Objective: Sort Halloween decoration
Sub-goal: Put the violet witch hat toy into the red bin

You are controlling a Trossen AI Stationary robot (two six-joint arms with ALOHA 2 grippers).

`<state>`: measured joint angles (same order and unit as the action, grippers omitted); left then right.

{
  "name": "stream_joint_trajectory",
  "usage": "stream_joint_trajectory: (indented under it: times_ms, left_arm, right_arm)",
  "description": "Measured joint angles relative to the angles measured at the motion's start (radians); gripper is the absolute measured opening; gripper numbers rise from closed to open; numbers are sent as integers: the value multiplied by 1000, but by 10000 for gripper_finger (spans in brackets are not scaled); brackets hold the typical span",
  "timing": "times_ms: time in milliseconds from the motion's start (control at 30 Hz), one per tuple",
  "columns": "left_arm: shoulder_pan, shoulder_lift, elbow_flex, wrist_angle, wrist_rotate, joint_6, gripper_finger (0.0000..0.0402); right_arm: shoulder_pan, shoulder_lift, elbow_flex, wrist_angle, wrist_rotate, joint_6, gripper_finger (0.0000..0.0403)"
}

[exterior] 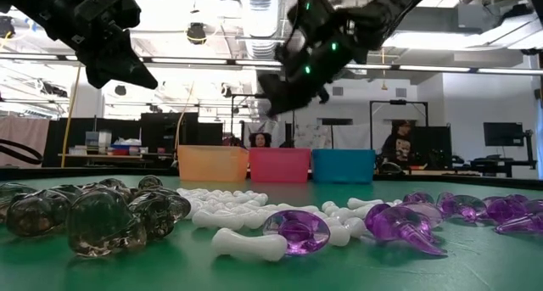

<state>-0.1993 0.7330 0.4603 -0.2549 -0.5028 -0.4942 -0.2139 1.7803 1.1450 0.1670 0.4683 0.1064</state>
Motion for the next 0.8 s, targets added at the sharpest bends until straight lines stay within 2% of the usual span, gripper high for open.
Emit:
stream_joint_trajectory:
  times_ms: [167,367,600,800]
  left_arm:
    - [0,0,0,-1,-23,6,0]
    - [0,0,0,5,-36,11,7]
    - [0,0,0,5,-41,10,52]
    - [0,0,0,6,-29,18,78]
  right_arm:
    - [-91,10,-2,-94,-57,40,41]
    - [-149,6,-2,-164,-146,45,99]
    - [-131,-15,-2,-170,-165,28,161]
    - [-40,-187,-2,-191,-173,-42,168]
